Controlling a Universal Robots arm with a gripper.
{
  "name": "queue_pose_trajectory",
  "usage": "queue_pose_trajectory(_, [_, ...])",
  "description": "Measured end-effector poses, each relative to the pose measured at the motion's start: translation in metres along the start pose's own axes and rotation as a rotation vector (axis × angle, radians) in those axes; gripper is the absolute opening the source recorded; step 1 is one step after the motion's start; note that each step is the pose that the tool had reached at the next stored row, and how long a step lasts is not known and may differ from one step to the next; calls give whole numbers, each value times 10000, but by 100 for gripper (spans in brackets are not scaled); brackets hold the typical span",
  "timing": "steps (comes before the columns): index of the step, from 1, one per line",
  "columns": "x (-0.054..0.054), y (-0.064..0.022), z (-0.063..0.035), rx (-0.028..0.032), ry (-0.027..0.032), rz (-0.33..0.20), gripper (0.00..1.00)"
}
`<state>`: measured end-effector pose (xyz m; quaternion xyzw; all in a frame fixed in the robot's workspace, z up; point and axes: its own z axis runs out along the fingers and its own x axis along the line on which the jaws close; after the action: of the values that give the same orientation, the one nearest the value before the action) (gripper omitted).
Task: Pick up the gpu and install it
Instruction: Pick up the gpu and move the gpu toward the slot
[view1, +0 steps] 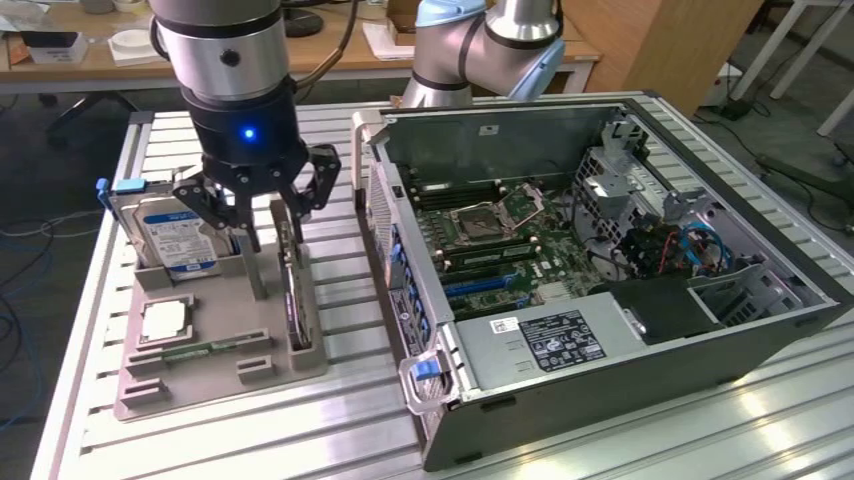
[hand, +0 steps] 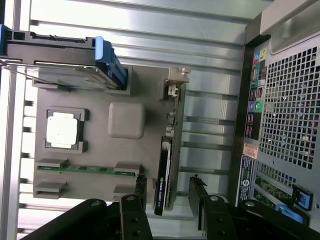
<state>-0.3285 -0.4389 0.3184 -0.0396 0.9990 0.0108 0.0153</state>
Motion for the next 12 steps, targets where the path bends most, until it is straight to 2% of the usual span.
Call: queue_pose_trajectory(12, [-37,-6,44,0,1,-9,47])
